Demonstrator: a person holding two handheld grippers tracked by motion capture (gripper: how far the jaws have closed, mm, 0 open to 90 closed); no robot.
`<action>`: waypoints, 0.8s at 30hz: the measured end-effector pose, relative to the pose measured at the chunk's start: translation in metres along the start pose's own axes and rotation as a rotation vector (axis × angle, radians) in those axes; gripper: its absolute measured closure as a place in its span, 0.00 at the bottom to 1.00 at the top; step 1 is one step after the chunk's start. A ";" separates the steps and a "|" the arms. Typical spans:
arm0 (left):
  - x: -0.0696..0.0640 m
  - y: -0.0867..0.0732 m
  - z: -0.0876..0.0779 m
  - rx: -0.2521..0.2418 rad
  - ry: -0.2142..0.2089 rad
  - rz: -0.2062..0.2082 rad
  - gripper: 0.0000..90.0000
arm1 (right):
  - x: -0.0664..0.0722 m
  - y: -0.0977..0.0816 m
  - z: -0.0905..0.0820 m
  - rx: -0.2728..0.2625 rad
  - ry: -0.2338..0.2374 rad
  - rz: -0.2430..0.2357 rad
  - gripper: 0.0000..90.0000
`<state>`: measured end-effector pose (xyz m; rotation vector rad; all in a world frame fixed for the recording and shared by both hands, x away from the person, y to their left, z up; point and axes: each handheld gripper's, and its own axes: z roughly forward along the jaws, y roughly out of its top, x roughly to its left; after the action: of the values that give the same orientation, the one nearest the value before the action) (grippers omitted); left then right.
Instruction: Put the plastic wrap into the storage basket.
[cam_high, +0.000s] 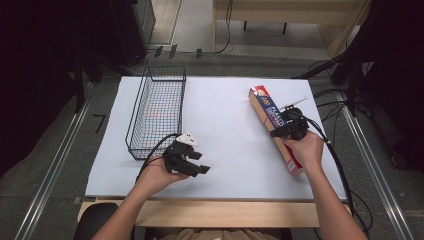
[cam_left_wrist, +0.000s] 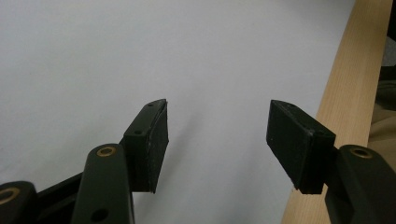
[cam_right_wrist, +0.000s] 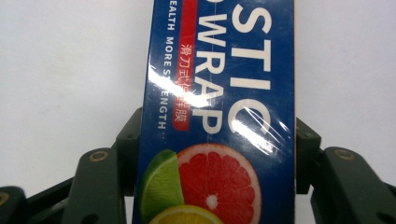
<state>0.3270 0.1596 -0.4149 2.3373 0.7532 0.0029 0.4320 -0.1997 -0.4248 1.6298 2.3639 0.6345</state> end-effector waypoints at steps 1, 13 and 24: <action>0.000 0.000 -0.001 -0.001 -0.001 0.001 0.44 | 0.000 0.000 0.000 0.000 0.000 0.000 0.46; -0.001 0.001 -0.005 -0.005 0.009 0.013 0.43 | 0.004 -0.010 -0.023 -0.046 0.095 -0.118 0.46; 0.000 0.000 -0.009 -0.007 0.023 0.023 0.42 | 0.024 -0.020 -0.034 -0.044 0.155 -0.233 0.46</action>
<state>0.3253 0.1649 -0.4074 2.3426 0.7369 0.0422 0.3927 -0.1910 -0.4020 1.3032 2.5769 0.7837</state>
